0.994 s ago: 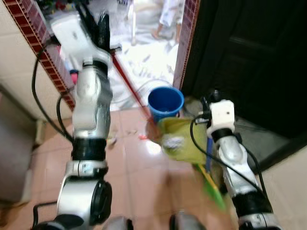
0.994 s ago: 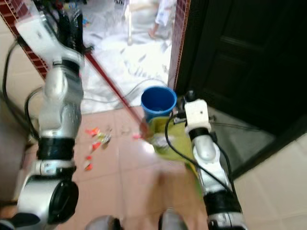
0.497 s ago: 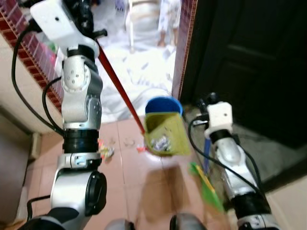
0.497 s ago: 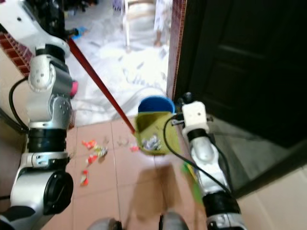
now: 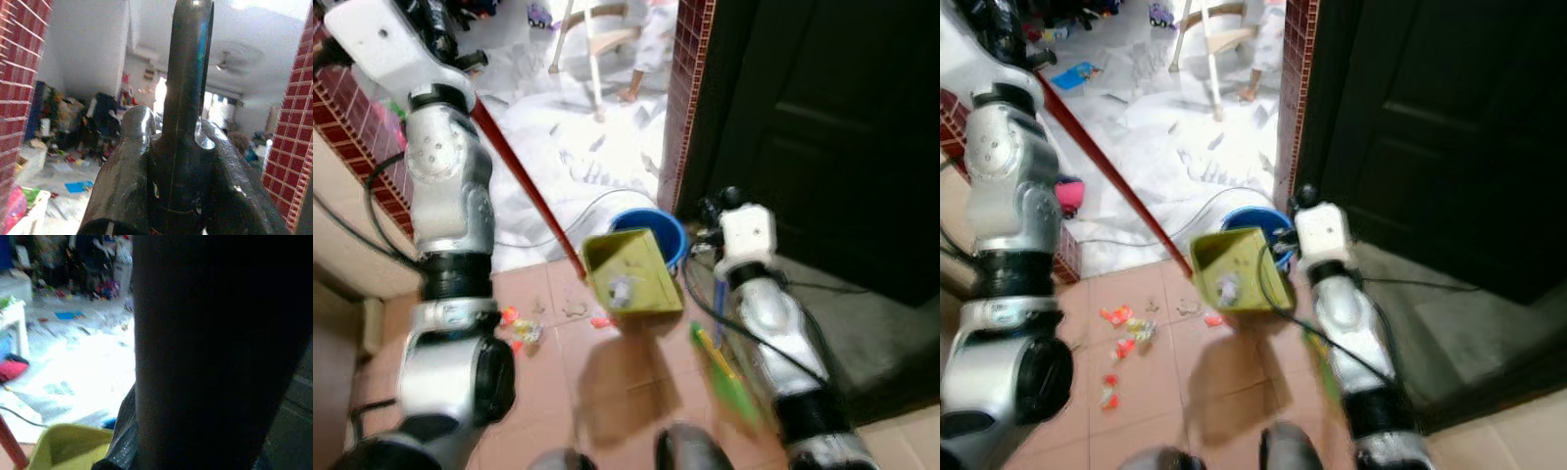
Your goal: Sweep floor
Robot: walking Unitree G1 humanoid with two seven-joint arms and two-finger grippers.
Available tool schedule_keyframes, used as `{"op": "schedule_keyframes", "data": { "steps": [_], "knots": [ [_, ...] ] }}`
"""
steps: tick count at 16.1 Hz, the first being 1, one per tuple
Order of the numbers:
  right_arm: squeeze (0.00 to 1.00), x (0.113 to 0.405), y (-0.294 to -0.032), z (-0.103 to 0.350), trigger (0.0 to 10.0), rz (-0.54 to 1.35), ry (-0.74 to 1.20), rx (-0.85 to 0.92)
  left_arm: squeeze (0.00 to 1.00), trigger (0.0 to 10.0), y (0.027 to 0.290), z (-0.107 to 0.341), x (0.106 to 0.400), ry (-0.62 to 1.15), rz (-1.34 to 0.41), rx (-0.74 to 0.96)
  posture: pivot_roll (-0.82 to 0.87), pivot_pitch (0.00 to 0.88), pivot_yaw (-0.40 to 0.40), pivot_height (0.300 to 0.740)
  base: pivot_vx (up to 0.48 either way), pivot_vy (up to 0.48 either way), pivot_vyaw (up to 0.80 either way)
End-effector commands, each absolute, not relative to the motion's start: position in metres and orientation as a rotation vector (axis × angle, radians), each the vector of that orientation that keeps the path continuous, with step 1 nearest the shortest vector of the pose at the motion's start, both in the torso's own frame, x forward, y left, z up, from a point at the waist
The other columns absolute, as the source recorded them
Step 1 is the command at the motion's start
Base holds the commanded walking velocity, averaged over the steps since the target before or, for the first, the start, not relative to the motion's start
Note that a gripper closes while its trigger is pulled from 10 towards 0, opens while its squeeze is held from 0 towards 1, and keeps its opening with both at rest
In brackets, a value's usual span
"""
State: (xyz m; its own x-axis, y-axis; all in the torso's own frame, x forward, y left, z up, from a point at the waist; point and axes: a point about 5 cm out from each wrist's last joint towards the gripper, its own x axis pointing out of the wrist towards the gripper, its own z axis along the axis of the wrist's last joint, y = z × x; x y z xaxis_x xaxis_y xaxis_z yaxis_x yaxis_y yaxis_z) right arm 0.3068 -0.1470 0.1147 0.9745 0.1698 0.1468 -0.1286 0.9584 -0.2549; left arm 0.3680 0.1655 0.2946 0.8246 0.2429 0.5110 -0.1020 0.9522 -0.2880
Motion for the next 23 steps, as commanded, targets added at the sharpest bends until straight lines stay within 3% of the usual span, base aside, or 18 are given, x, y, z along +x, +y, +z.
{"op": "schedule_keyframes", "data": {
  "steps": [1, 16, 23],
  "knots": [
    [0.00, 0.310, -0.139, 0.130, 10.0, 0.175, -0.236, -0.263, 0.00, 10.0, 0.174, 0.319, 0.362, -0.686, 0.223, -0.280, -0.10, 0.028, 0.023, 0.740, 0.469, 0.000, 0.00],
    [0.00, 0.309, -0.135, 0.129, 10.0, 0.188, -0.235, -0.257, 0.00, 10.0, 0.160, 0.309, 0.364, -0.690, 0.232, -0.156, -0.10, 0.037, 0.023, 0.740, 0.469, 0.000, 0.00],
    [0.00, 0.309, -0.133, 0.129, 10.0, 0.191, -0.235, -0.258, 0.00, 10.0, 0.142, 0.304, 0.361, -0.724, 0.165, -0.081, -0.10, 0.039, 0.021, 0.740, 0.000, 0.000, 0.00]
  ]
}}
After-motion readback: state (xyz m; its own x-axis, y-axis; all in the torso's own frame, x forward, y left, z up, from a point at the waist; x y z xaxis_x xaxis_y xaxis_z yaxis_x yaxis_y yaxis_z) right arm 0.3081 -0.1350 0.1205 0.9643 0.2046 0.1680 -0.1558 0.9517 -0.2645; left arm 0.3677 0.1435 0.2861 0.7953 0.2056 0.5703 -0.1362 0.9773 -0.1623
